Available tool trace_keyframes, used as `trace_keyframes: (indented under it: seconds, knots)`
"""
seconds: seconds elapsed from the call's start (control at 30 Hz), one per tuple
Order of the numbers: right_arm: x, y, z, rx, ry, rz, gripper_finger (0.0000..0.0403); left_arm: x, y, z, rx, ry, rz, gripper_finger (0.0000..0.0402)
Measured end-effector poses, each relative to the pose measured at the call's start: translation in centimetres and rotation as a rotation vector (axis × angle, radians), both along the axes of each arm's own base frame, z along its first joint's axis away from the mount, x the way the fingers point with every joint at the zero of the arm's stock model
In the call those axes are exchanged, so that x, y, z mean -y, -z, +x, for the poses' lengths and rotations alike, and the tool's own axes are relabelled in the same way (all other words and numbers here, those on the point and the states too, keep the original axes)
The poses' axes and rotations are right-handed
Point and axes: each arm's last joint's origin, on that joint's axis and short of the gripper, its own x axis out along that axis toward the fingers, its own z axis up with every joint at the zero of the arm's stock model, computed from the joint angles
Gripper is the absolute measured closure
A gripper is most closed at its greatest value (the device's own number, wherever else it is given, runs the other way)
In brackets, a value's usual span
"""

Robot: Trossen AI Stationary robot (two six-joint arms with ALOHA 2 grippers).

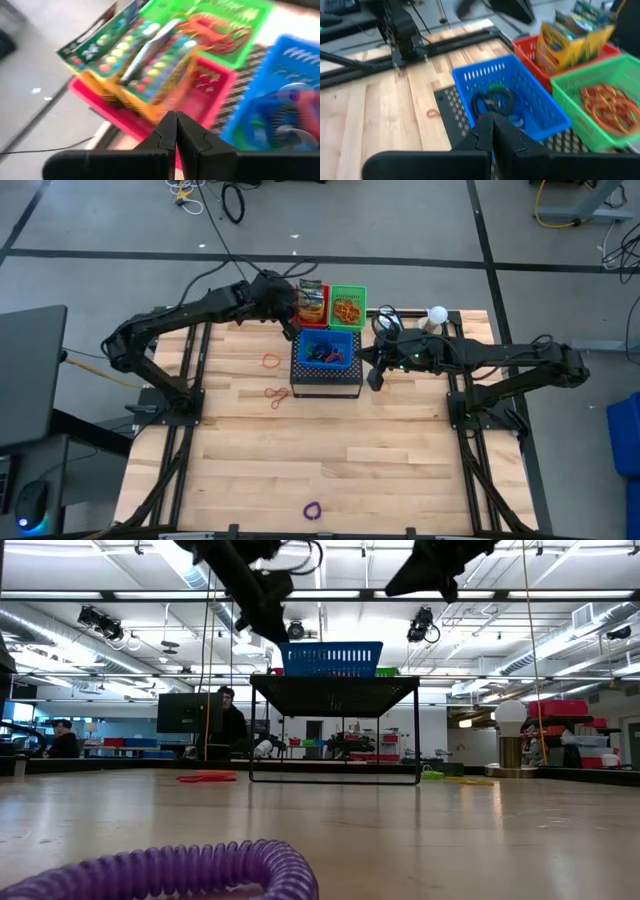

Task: Pick & Place Office Desk Supplies
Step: Put the yellow rubber band into the green bin on the shelf

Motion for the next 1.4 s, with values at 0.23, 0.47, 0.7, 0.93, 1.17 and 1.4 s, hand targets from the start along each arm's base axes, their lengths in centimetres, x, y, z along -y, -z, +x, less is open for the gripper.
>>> trace_keyframes:
  seconds: [0.23, 0.47, 0.7, 0.93, 1.17, 1.4]
  knots:
    - [-0.5, 2.1, -2.2, -0.016, 0.059, 0.078, 0.0399, 3.4, 1.3, -1.6, 0.204, 0.044, -0.031, 0.0393]
    - [-1.4, 5.1, -5.5, 0.035, 0.15, 0.258, 0.0401, 6.8, 4.8, -4.5, 0.456, 0.024, -0.082, 0.0392]
    - [-0.8, 6.3, -7.1, -0.045, 0.34, 0.392, 0.0401, 7.7, 7.3, -4.9, 0.486, -0.028, -0.136, 0.0396]
    - [0.8, 8.7, -7.4, -0.188, 0.6, 0.581, 0.0385, 10.4, 10.8, -5.6, 0.712, 0.066, -0.106, 0.0396]
    - [3.9, 10.3, -7.1, -0.229, 0.772, 0.737, 0.0354, 11.4, 13.0, -7.6, 0.863, 0.033, -0.066, 0.0395]
    - [6.1, 13.3, -6.9, -0.242, 0.726, 0.818, 0.0314, 11.7, 13.5, -7.9, 0.868, 0.046, -0.073, 0.0395]
